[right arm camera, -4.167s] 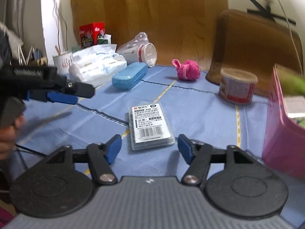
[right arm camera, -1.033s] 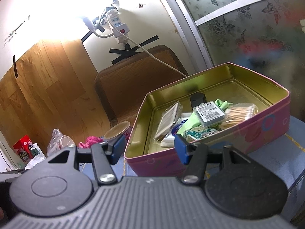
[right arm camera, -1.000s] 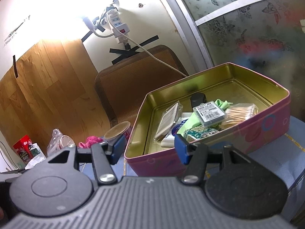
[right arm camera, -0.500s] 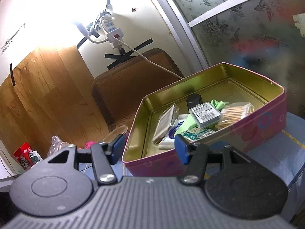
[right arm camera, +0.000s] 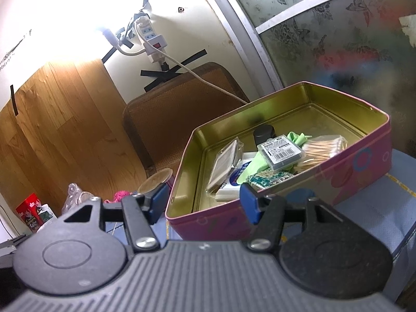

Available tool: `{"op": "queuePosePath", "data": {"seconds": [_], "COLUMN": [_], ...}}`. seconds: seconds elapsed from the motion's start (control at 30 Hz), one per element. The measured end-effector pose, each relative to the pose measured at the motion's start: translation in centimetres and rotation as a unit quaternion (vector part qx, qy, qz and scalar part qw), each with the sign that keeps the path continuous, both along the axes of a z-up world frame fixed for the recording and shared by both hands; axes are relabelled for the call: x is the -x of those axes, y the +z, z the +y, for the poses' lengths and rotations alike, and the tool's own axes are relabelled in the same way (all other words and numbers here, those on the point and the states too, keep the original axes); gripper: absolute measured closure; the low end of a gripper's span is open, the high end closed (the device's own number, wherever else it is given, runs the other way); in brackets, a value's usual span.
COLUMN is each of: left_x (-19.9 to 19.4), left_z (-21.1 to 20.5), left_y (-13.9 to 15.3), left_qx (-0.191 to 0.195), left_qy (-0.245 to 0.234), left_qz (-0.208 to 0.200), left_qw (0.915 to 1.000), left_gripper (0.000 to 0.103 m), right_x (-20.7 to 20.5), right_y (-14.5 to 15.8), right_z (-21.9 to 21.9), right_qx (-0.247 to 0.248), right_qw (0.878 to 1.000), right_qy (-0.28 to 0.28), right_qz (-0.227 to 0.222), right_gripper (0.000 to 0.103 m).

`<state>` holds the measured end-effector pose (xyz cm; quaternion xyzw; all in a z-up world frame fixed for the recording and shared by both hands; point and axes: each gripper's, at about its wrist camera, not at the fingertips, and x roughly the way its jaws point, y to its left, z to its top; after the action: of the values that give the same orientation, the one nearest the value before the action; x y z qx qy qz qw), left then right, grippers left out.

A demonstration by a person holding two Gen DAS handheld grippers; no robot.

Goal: Organize soft objects

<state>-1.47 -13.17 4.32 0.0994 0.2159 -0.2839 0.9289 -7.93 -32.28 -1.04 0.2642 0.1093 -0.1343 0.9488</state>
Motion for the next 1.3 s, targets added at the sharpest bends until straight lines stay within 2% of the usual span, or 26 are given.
{"op": "queuePosePath", "data": {"seconds": [0.27,0.67,0.9,1.3], "left_x": [-0.2,0.0,0.1,0.2], "left_z": [-0.2,-0.1,-0.3,-1.7], "left_y": [-0.1,0.1,-0.1,-0.9], "left_qx": [-0.006,-0.003,-0.014,-0.039], "left_qy": [0.000,0.009,0.024,-0.007], "left_qz": [0.011,0.011,0.003,0.037], "left_qw": [0.9999,0.9999,0.9996,0.9985], "left_gripper": [0.000,0.000,0.000,0.000], "right_x": [-0.2,-0.1,0.0,0.6], "right_y": [-0.1,-0.1,-0.2,-0.6], "right_z": [-0.1,0.1,-0.1,0.4], "right_qx": [-0.002,-0.001,-0.001,0.013], "right_qw": [1.000,1.000,1.000,1.000], "right_qy": [0.001,0.001,0.004,0.012], "right_qz": [0.003,0.001,0.000,0.008], "right_gripper": [0.040,0.039,0.039,0.039]}}
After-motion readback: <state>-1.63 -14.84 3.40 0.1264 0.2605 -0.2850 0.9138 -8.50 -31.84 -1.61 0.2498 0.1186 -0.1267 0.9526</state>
